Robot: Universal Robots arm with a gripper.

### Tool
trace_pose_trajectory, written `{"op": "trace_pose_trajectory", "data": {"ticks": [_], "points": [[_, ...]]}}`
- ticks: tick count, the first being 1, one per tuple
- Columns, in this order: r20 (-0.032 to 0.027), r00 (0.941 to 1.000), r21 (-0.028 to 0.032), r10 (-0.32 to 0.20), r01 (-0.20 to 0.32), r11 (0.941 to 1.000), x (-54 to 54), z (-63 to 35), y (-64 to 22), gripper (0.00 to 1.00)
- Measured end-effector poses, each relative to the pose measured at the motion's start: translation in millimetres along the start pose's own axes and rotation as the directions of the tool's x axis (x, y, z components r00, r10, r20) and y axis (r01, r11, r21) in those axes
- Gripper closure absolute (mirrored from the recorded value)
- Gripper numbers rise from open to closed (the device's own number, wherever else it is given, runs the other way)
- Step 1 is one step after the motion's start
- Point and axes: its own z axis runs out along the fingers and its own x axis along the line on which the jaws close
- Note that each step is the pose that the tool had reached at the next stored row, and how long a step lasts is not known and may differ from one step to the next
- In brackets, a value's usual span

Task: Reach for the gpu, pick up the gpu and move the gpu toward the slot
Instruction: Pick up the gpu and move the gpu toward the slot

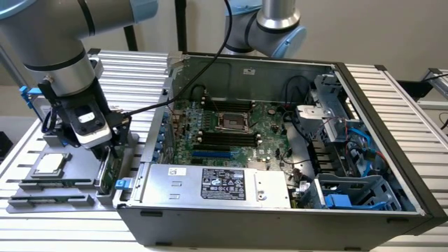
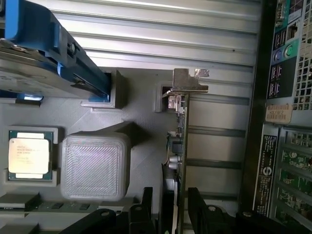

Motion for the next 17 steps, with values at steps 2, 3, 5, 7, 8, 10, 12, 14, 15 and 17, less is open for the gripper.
{"op": "trace_pose_trajectory", "data": {"ticks": [2, 3, 5, 7, 8, 10, 12, 14, 15, 17], "points": [[0.0001, 1.0000, 0.0007, -0.002, 0.002, 1.0000, 0.0, 0.4, 0.2, 0.58], [0.0000, 1.0000, 0.0011, -0.003, 0.003, 1.0000, 0.0, 0.5, 0.3, 0.60], [0.0001, 1.0000, 0.0019, -0.005, 0.005, 1.0000, 0.0, 0.8, 0.5, 0.67], [0.0001, 1.0000, 0.0024, -0.008, 0.008, 1.0000, 0.0, 1.0, 0.6, 0.67], [0.0001, 1.0000, 0.0027, -0.010, 0.010, 0.9999, 0.0, 1.1, 0.7, 0.67], [0.0000, 0.9999, 0.0033, -0.012, 0.012, 0.9999, 0.0, 1.2, 0.8, 0.74], [0.0000, 0.9999, 0.0035, -0.014, 0.014, 0.9999, 0.0, 1.3, 0.9, 0.74], [0.0002, 0.9999, 0.0035, -0.014, 0.014, 0.9999, 0.0, 1.4, 0.9, 0.74], [0.0002, 0.9999, 0.0035, -0.014, 0.014, 0.9999, 0.0, 1.4, 0.9, 0.74], [0.0002, 0.9999, 0.0035, -0.014, 0.014, 0.9999, 0.0, 1.4, 0.9, 0.74]]}}
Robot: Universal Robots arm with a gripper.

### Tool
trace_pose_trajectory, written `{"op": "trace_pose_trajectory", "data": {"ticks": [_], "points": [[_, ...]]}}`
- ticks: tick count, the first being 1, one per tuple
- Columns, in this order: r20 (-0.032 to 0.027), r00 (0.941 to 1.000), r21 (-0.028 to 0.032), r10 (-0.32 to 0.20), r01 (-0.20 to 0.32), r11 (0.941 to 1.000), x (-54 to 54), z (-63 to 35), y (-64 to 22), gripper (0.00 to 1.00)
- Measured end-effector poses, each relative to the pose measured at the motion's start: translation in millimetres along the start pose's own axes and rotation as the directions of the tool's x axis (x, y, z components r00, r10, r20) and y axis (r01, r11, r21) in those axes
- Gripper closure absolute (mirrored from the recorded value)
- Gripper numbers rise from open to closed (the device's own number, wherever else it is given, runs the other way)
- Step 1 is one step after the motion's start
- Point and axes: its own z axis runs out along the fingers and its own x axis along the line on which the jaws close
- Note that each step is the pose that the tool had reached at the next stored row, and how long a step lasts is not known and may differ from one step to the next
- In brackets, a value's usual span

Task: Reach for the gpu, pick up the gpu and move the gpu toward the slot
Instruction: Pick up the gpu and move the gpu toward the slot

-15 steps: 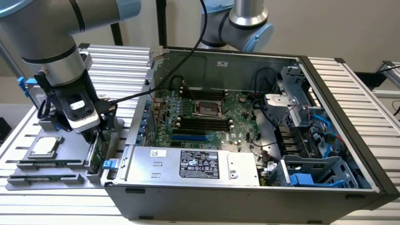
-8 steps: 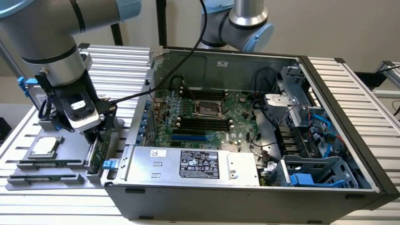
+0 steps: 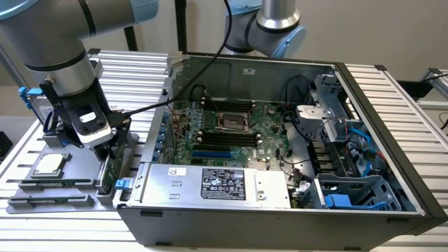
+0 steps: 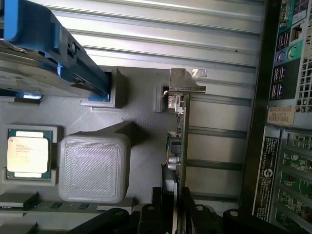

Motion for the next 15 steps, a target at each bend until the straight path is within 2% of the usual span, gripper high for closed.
{"op": "trace_pose_trajectory", "data": {"ticks": [5, 12, 15], "points": [[-0.0036, 1.0000, -0.0005, 0.000, 0.000, 1.0000, -0.5, 0.1, 0.0, 0.74], [-0.0230, 0.9997, -0.0029, -0.001, 0.001, 1.0000, -3.6, -0.2, -0.4, 0.74], [-0.0277, 0.9996, -0.0031, -0.001, 0.001, 1.0000, -4.4, -2.1, -0.5, 0.74]]}}
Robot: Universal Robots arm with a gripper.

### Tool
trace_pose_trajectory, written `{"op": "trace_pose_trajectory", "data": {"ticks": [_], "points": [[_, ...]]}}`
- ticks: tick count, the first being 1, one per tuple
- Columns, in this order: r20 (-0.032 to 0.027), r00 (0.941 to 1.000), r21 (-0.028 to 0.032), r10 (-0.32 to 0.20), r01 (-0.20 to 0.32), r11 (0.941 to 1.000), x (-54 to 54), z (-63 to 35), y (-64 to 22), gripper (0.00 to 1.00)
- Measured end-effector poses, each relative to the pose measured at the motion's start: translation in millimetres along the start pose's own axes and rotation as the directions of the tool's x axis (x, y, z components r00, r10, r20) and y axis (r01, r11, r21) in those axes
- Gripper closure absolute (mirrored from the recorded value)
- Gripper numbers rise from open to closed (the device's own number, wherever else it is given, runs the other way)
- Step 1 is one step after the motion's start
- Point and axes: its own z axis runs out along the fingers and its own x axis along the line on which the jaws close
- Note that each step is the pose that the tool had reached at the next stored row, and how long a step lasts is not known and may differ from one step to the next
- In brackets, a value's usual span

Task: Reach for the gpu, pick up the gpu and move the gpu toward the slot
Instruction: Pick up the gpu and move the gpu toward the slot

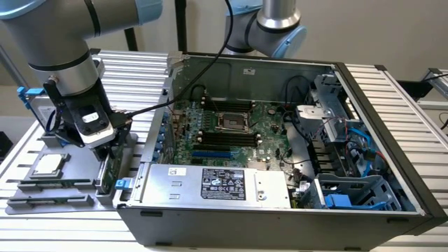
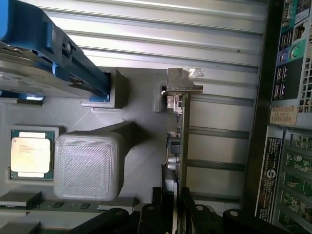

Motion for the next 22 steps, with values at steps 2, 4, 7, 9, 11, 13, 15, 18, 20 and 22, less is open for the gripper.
{"op": "trace_pose_trajectory", "data": {"ticks": [2, 4, 7, 9, 11, 13, 15, 18, 20, 22], "points": [[-0.0022, 1.0000, -0.0002, 0.000, 0.000, 1.0000, -0.5, -2.1, -0.1, 0.74], [-0.0045, 1.0000, -0.0005, 0.000, 0.000, 1.0000, -1.0, -4.2, -0.3, 0.74], [-0.0078, 1.0000, -0.0008, 0.000, 0.000, 1.0000, -1.7, -8.6, -0.4, 0.74], [-0.0100, 0.9999, -0.0014, 0.000, 0.000, 1.0000, -2.0, -12.9, -0.6, 0.74], [-0.0127, 0.9999, -0.0017, 0.000, 0.000, 1.0000, -2.3, -18.2, -0.8, 0.74], [-0.0151, 0.9999, -0.0022, -0.001, 0.001, 1.0000, -2.7, -24.4, -1.0, 0.74], [-0.0178, 0.9998, -0.0024, -0.001, 0.001, 1.0000, -3.0, -31.2, -1.3, 0.74], [-0.0211, 0.9998, -0.0028, -0.001, 0.001, 1.0000, -3.8, -42.7, -1.7, 0.74], [-0.0229, 0.9997, -0.0030, -0.001, 0.001, 1.0000, -4.5, -51.5, -2.0, 0.74], [-0.0239, 0.9997, -0.0030, -0.001, 0.001, 1.0000, -5.6, -60.4, -2.4, 0.74]]}}
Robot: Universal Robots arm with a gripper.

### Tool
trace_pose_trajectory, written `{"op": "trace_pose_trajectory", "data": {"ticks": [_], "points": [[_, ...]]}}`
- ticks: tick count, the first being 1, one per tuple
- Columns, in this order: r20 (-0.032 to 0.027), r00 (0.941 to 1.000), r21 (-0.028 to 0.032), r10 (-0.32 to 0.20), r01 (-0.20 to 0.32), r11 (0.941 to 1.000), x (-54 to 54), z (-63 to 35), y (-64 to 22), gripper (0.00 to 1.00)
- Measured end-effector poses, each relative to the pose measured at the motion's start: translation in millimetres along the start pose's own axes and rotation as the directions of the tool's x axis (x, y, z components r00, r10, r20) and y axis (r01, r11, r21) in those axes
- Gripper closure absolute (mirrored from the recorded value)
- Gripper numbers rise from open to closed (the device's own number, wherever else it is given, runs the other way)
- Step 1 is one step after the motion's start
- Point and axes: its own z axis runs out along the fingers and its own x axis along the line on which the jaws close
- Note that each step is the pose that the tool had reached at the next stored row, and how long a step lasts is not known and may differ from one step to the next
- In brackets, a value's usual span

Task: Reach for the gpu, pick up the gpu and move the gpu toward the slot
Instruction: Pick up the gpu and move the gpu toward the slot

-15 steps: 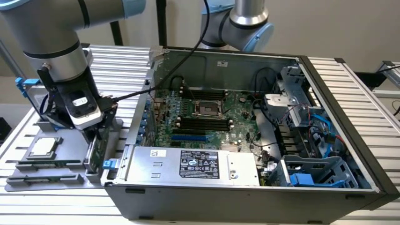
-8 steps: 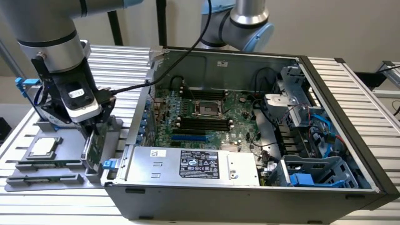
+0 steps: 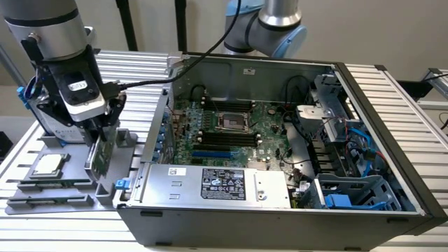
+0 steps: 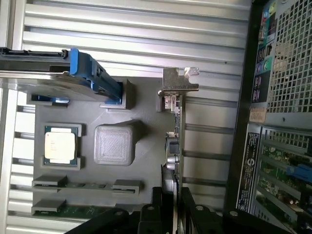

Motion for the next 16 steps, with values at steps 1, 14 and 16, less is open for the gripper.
{"op": "trace_pose_trajectory", "data": {"ticks": [1, 14, 16], "points": [[-0.0001, 1.0000, -0.0001, 0.000, 0.000, 1.0000, -0.7, -4.5, -0.2, 0.74], [-0.0018, 1.0000, -0.0002, 0.000, 0.000, 1.0000, -14.9, -63.4, -3.3, 0.74], [-0.0018, 1.0000, -0.0002, 0.000, 0.000, 1.0000, -20.4, -72.9, -4.0, 0.74]]}}
